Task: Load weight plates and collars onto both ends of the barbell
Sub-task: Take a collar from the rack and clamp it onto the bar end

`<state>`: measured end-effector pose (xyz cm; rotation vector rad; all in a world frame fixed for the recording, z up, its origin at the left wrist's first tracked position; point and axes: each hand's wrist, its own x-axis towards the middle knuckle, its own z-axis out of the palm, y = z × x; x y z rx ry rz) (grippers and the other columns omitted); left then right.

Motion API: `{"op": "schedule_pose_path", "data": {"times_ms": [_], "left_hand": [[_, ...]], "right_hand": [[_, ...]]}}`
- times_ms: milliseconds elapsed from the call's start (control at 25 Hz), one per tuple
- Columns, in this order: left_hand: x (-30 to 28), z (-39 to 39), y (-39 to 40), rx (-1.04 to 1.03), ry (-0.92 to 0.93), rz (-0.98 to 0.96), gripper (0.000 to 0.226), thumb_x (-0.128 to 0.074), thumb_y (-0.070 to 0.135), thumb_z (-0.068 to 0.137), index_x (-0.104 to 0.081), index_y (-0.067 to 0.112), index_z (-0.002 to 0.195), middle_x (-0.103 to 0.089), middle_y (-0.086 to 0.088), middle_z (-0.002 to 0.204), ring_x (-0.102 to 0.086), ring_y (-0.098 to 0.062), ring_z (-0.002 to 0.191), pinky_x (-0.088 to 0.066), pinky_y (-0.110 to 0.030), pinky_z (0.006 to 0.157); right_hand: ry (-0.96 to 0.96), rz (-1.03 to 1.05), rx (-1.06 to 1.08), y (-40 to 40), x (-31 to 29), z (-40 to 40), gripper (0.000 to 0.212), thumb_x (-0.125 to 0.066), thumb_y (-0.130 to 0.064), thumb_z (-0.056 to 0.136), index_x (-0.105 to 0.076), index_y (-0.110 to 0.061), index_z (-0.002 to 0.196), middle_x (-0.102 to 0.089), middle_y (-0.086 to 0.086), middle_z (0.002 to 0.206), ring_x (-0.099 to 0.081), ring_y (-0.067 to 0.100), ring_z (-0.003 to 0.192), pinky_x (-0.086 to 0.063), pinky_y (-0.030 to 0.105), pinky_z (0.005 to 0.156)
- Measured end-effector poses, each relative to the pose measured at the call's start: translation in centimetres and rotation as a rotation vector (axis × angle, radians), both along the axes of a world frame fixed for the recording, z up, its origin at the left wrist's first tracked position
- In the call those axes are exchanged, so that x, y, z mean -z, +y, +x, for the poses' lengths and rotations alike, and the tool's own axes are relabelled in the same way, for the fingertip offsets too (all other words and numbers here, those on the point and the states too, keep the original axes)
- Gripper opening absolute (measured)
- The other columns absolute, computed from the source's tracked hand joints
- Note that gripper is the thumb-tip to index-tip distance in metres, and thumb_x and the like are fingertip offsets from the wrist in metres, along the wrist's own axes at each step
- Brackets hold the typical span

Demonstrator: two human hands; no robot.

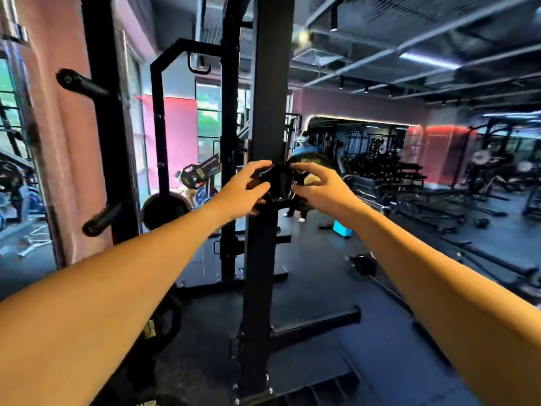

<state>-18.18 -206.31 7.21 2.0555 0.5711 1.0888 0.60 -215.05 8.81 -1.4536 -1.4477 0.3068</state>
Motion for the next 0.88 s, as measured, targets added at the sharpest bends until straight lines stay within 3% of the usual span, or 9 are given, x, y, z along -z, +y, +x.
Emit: {"op": "schedule_pose_path", "data": {"times_ms": [160,240,320,360,480,560,680,800,880], "left_hand": [[1.3,10.4,-2.4,0.108,0.057,-0.064,0.039,-0.056,0.015,0.102,-0.050,0.045,0.128,-0.066,0.003,0.103,-0.072,-0.014,0.085,-0.062,-0.028,0.062],[2.6,15.0,-3.0,0.122,0.052,-0.116,0.038,-0.056,0.014,0.102,-0.051,0.042,0.127,-0.068,-0.003,0.102,-0.072,-0.018,0.081,-0.063,-0.035,0.067],[3.9,19.1,-3.4,0.130,0.022,-0.204,0.035,-0.055,0.014,0.102,-0.052,0.040,0.126,-0.068,-0.008,0.109,-0.074,-0.021,0.084,-0.064,-0.041,0.075],[4.6,20.9,-3.5,0.124,-0.011,-0.251,0.034,-0.054,0.016,0.103,-0.052,0.042,0.125,-0.068,-0.009,0.113,-0.076,-0.022,0.086,-0.064,-0.042,0.076],[5.7,24.1,-3.5,0.131,-0.127,-0.405,0.031,-0.056,0.019,0.103,-0.056,0.038,0.128,-0.069,-0.017,0.114,-0.078,-0.028,0.085,-0.062,-0.036,0.074],[6.1,24.2,-3.5,0.152,-0.170,-0.456,0.033,-0.063,0.021,0.099,-0.059,0.038,0.127,-0.067,-0.022,0.118,-0.077,-0.033,0.085,-0.063,-0.040,0.078],[6.5,24.1,-3.9,0.078,-0.028,-0.289,0.047,-0.076,0.013,0.089,-0.062,0.048,0.118,-0.061,-0.022,0.115,-0.077,-0.032,0.086,-0.063,-0.037,0.075],[6.7,25.0,-3.8,-0.052,0.083,-0.140,0.062,-0.075,0.006,0.087,-0.056,0.054,0.120,-0.057,-0.014,0.115,-0.075,-0.031,0.090,-0.064,-0.039,0.078],[6.5,25.4,-3.3,-0.101,0.093,-0.107,0.062,-0.073,0.008,0.089,-0.053,0.054,0.125,-0.056,-0.010,0.115,-0.074,-0.017,0.082,-0.064,-0.038,0.078]], "right_hand": [[0.031,-0.035,0.085,-5.0,0.9,8.9,0.043,-0.072,-0.017,0.085,-0.064,-0.033,0.124,-0.070,-0.002,0.086,-0.060,0.002,0.053,-0.045,0.019,0.049],[0.035,-0.077,0.088,-6.1,1.6,12.9,0.043,-0.072,-0.022,0.081,-0.064,-0.032,0.123,-0.071,0.004,0.090,-0.063,0.011,0.061,-0.053,0.030,0.061],[0.016,-0.093,0.070,-6.2,2.0,16.8,0.040,-0.068,-0.011,0.086,-0.065,-0.027,0.122,-0.073,0.015,0.102,-0.069,0.028,0.081,-0.057,0.048,0.083],[-0.008,-0.103,0.060,-5.9,2.0,18.6,0.040,-0.066,-0.007,0.089,-0.065,-0.025,0.125,-0.073,0.016,0.104,-0.069,0.032,0.087,-0.056,0.050,0.086],[-0.077,-0.148,0.000,-4.5,1.4,23.3,0.041,-0.062,-0.006,0.091,-0.066,-0.026,0.127,-0.072,0.005,0.095,-0.069,0.023,0.082,-0.058,0.036,0.075],[0.004,-0.189,-0.104,-3.8,1.4,25.3,0.038,-0.063,-0.003,0.091,-0.068,-0.022,0.123,-0.074,0.011,0.100,-0.073,0.030,0.092,-0.061,0.041,0.085],[-0.028,-0.175,-0.234,-2.9,2.5,27.7,0.042,-0.066,0.006,0.086,-0.073,-0.028,0.109,-0.064,0.007,0.095,-0.065,0.026,0.091,-0.056,0.041,0.091],[-0.123,-0.110,-0.261,-1.8,4.2,28.7,0.049,-0.072,0.007,0.082,-0.071,-0.038,0.102,-0.066,0.010,0.115,-0.061,0.022,0.098,-0.050,0.044,0.098],[-0.088,-0.077,-0.295,-0.9,4.9,29.1,0.045,-0.072,0.003,0.085,-0.069,-0.037,0.106,-0.065,0.011,0.122,-0.062,0.026,0.110,-0.048,0.046,0.104]]}}
